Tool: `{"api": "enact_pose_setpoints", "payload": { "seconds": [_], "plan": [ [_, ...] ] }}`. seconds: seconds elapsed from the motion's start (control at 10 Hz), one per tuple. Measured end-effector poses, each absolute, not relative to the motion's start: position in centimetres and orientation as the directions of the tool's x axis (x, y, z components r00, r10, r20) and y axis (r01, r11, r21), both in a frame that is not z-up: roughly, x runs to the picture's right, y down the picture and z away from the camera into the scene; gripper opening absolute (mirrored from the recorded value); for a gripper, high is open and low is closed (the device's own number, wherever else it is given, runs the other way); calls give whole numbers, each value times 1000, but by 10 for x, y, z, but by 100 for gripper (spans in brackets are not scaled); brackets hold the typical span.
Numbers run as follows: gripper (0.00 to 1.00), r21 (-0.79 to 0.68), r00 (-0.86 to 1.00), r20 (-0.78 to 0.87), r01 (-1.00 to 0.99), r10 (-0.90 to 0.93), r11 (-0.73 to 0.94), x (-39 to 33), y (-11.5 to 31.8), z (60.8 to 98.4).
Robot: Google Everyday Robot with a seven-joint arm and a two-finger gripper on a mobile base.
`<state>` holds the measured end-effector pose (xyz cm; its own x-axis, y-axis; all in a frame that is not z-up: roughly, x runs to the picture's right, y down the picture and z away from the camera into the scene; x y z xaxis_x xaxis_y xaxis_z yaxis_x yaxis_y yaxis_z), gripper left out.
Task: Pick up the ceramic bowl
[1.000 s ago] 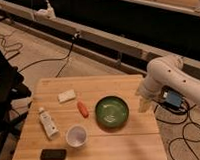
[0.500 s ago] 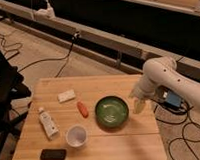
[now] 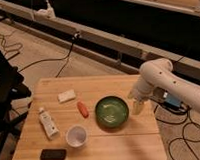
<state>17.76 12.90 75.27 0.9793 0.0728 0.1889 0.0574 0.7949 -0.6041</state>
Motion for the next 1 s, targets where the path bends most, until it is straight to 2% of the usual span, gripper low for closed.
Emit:
{"api": "enact_pose_setpoints", "payload": {
  "seconds": [0.4,1.0],
  "plan": [
    [65,-596,974,220,183,-60,782,160,158,777],
    [65,-643,956,292,219,-30,734,141,212,803]
  ]
}}
